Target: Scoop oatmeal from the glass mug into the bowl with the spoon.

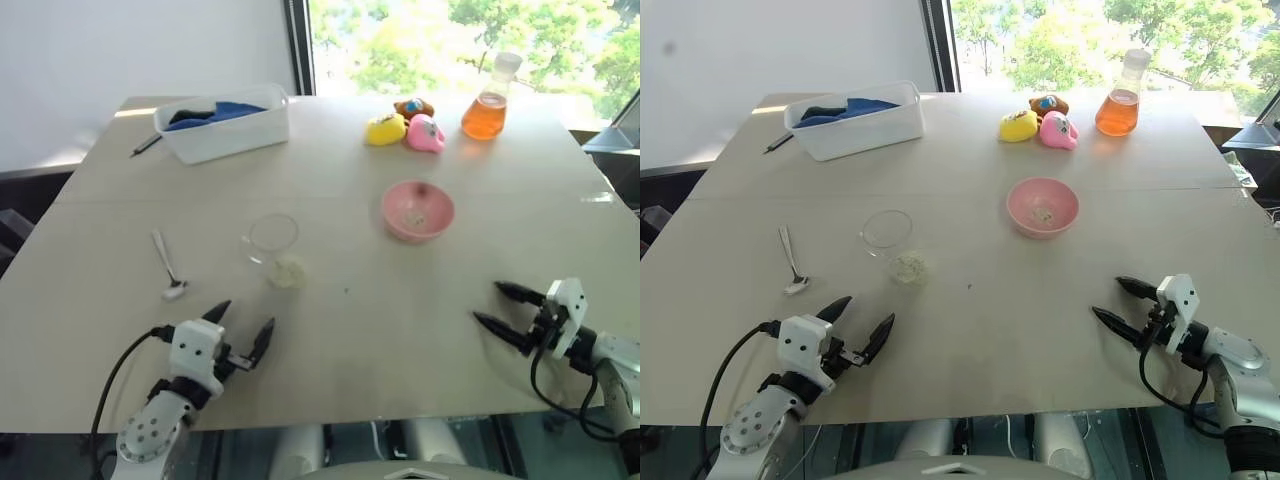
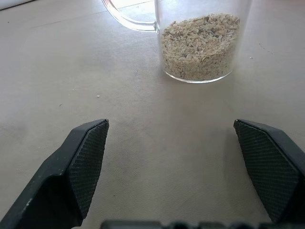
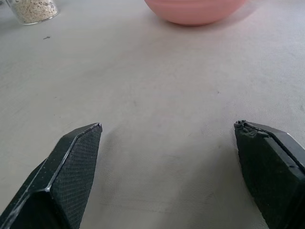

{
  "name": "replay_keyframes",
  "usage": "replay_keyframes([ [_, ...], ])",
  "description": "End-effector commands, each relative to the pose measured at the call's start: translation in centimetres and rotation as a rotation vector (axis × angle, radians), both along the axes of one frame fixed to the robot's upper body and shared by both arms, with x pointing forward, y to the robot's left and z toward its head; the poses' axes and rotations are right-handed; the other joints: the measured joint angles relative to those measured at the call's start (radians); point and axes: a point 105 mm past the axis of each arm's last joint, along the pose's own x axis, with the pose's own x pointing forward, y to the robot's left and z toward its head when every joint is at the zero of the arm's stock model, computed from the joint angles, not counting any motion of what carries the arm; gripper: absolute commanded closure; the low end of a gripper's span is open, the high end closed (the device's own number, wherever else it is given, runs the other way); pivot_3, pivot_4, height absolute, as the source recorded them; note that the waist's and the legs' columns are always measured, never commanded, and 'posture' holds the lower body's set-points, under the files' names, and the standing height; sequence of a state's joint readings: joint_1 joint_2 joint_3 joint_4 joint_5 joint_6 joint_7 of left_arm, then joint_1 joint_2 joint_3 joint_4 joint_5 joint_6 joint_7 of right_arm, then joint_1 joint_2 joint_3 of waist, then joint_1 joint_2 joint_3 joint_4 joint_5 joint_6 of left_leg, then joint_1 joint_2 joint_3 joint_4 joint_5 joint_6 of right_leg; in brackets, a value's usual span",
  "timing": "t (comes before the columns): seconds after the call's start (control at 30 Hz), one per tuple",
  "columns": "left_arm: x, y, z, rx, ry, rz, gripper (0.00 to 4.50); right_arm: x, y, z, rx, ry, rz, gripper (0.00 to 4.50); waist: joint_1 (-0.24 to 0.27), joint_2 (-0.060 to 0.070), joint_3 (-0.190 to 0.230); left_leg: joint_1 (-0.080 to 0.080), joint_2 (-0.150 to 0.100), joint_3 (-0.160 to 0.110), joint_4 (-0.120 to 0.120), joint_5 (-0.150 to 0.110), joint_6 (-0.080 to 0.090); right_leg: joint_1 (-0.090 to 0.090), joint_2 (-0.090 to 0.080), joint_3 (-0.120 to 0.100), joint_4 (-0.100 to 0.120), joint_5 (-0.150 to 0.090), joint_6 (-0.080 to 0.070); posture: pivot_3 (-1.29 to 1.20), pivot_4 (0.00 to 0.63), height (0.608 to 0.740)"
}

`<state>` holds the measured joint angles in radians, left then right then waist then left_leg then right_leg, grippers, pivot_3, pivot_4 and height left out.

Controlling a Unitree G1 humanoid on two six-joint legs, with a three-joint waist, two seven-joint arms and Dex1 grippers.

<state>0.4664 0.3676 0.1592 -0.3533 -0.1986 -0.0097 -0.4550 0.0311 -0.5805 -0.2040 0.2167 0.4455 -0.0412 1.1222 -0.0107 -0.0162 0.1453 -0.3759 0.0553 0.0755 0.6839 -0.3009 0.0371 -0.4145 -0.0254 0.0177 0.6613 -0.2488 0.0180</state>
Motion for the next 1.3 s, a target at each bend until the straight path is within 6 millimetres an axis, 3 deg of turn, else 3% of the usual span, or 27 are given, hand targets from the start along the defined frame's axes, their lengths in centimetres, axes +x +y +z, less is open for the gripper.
replay_keyframes([
  [0.03, -0.4, 0.0, -1.1, 0.011, 0.052, 0.002, 0.0, 0.0, -0.2, -0.6, -0.001, 0.022, 0.001, 0.01, 0.0, 0.0, 0.0, 0.0, 0.0, 0.0, 0.0, 0.0, 0.0, 0.0, 0.0, 0.0, 0.0, 0.0, 0.0, 0.0, 0.15, 0.74],
  [1.03, -0.1, 0.1, -0.9, -0.026, 0.024, 0.032, 0.0, 0.8, 0.6, -0.5, 0.003, -0.002, 0.041, 0.01, 0.0, 0.0, 0.0, 0.006, 0.0, 0.005, 0.0, 0.0, 0.0, 0.003, -0.004, 0.004, 0.001, 0.0, 0.0, 0.0, 0.15, 0.74],
  [1.13, -0.1, 1.0, -0.2, -0.023, 0.008, 0.076, 0.0, 0.7, 1.7, -0.2, 0.006, -0.008, 0.093, 0.01, -0.001, 0.0, 0.0, 0.007, 0.0, 0.005, -0.001, 0.0, 0.0, 0.003, -0.004, 0.004, 0.001, 0.0, 0.0, 0.0, 0.15, 0.74],
  [1.23, 1.2, 3.9, 2.5, -0.075, -0.066, 0.235, 0.0, 1.0, 3.9, 1.4, 0.065, -0.024, 0.162, 0.01, -0.003, -0.002, 0.002, 0.007, 0.002, 0.005, -0.002, 0.0, 0.0, 0.003, -0.004, 0.004, 0.001, 0.0, 0.0, 0.0, 0.15, 0.74],
  [1.3, 1.6, 4.6, 3.8, -0.084, -0.096, 0.263, 0.0, 1.1, 4.8, 2.4, 0.107, -0.027, 0.187, 0.01, -0.003, -0.003, 0.003, 0.007, 0.003, 0.003, -0.002, 0.0, 0.0, 0.002, -0.002, 0.003, 0.002, 0.0, 0.0, 0.0, 0.15, 0.74],
])
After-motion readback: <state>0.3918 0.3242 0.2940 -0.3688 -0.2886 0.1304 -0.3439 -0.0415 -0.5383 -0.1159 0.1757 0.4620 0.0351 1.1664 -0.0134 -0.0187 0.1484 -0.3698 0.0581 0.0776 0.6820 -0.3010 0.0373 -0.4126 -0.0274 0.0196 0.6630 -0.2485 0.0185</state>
